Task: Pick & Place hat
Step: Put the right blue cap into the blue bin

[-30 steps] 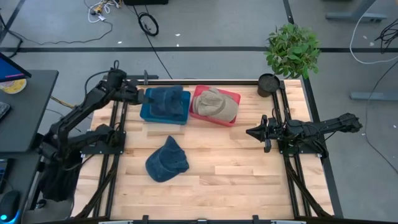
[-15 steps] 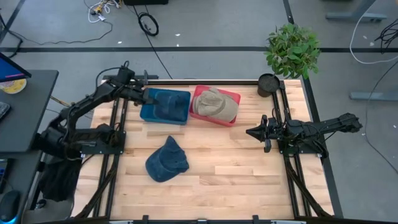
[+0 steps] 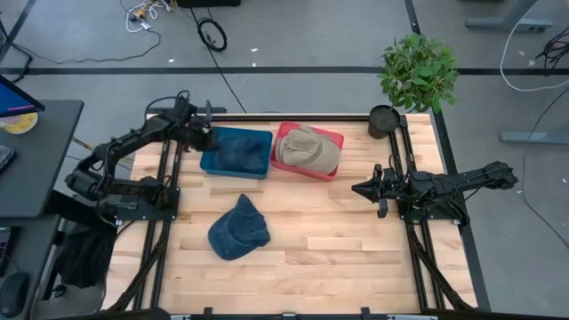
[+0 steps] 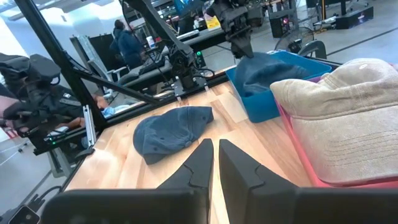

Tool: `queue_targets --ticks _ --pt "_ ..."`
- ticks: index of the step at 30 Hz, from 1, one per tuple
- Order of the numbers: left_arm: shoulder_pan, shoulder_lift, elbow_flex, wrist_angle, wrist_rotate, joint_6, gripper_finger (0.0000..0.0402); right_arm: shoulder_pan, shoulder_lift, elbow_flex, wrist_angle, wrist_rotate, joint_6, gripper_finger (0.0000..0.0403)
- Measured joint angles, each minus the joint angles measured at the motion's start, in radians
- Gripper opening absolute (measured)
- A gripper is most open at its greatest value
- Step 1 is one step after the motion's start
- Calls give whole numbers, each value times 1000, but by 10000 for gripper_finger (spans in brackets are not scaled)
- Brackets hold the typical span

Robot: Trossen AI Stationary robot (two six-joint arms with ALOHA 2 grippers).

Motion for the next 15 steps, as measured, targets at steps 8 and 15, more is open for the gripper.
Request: queue_targets --ticks 8,15 --pt "17 -3 -1 -142 -144 183 98 0 0 0 0 0 0 31" --pt "17 -35 -2 -111 -149 205 191 0 0 0 0 0 0 31"
